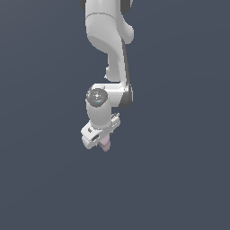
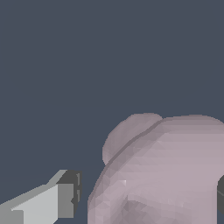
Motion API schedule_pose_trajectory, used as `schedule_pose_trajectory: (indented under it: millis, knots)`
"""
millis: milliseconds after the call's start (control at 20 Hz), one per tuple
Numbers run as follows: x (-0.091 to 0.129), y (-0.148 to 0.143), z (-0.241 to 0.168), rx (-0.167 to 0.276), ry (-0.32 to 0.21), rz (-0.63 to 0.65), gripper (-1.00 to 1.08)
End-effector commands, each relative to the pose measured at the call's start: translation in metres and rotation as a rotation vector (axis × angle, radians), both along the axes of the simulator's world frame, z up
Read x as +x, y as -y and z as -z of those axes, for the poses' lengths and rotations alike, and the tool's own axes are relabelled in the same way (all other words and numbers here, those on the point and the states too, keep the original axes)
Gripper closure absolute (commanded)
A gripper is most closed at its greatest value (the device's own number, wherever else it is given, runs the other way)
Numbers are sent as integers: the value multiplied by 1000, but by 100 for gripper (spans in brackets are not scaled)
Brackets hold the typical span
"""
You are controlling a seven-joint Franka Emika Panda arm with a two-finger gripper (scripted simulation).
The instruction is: Pick up the object and move it to a goal position.
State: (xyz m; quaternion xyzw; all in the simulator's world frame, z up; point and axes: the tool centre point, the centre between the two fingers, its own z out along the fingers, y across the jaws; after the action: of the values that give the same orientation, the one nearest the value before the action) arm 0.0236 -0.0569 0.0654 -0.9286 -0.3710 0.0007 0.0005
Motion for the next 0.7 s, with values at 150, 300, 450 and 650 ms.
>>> schedule_pose_trajectory:
  millis: [150,300,450,650]
  knots:
    - [1,0,0,0,2,0,108]
    - [1,0,0,0,2,0,108]
    - [1,0,0,0,2,0,108]
    - [-1,2,0,0,2,0,108]
